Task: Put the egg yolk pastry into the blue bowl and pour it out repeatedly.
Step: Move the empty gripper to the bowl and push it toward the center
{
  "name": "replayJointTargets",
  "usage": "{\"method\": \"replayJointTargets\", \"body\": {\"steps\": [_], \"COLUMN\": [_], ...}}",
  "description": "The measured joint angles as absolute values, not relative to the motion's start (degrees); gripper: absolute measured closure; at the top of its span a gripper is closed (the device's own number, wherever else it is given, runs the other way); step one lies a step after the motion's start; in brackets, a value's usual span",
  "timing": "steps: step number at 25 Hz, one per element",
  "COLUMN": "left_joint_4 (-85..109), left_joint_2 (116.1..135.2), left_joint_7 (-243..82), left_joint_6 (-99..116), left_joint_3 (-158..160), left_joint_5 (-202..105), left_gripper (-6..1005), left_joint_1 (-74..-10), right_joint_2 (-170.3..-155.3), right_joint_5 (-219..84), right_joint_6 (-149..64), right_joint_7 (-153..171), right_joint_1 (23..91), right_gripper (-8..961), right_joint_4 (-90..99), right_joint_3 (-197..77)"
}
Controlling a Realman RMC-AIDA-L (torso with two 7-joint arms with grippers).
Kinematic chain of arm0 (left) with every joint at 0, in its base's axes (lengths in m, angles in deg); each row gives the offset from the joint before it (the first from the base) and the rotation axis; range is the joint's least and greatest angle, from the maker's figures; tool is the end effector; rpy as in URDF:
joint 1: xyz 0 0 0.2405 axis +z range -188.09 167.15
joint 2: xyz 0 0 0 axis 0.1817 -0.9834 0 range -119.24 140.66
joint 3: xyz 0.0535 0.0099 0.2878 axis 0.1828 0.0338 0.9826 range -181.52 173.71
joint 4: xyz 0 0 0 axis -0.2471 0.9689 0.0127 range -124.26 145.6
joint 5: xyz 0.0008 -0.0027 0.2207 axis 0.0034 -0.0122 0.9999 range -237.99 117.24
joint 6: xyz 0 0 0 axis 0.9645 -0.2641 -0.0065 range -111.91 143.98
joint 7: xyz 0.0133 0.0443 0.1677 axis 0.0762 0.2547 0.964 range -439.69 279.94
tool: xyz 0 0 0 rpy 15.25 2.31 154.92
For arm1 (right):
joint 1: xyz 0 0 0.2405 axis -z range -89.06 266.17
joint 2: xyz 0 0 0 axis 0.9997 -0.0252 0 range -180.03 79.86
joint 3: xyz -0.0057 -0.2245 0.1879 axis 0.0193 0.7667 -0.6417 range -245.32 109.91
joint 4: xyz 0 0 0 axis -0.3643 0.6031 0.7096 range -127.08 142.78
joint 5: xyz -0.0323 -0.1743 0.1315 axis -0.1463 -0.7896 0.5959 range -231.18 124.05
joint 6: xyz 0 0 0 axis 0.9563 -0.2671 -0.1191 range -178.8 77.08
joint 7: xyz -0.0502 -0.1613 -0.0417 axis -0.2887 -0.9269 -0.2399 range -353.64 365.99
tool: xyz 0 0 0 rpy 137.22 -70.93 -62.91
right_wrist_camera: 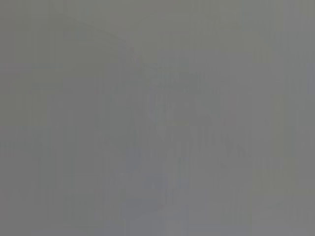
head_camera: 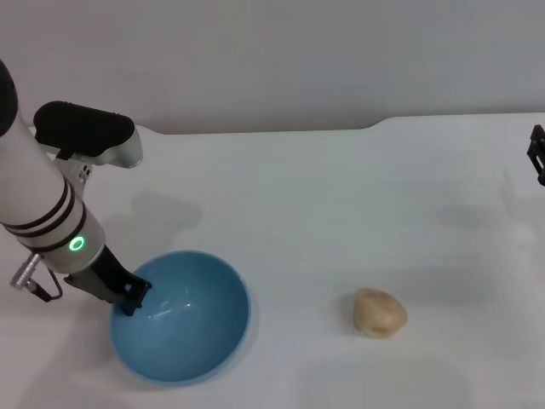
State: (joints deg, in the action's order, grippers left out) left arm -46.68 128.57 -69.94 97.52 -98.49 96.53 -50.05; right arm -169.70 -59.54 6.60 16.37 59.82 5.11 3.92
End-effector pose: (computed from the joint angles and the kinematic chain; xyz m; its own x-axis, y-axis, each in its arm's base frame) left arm -0.2793 0.3959 -0.0716 0.3627 0.9123 -0.1900 0.6780 -0.3982 -0.6179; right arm 0.3973 0.3973 -0.0244 0.7448 -0.0943 -0.6606 -0.6651 -0.0254 -0.7463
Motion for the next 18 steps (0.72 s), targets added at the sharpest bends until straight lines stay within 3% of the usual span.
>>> {"method": "replayJointTargets", "body": {"steps": [3,10,18], "left_joint_4": [-46.64,-46.63,-47.15], "left_joint_2": [128.57,128.45,128.59], "left_joint_7": [-69.95,-69.92,-69.92], "left_joint_6": [97.6,97.73,97.78], "left_joint_3": [-98.53,-99.12,-99.36], "left_joint_5": [96.45,94.75,94.42], "left_gripper": [969,983,982], "left_joint_1": [-50.11,-50.74,-51.77], "right_joint_2": [-169.7,-168.86,-166.2], "right_joint_5": [-59.54,-66.31,-104.51], "right_joint_6": [6.78,3.39,-11.22], "right_joint_7": [16.69,34.52,80.32], "right_joint_1": [59.78,59.38,58.85], "right_gripper": [398,398,399], "right_joint_4": [4.96,-0.74,-19.44], "right_joint_3": [3.92,5.39,5.49]}}
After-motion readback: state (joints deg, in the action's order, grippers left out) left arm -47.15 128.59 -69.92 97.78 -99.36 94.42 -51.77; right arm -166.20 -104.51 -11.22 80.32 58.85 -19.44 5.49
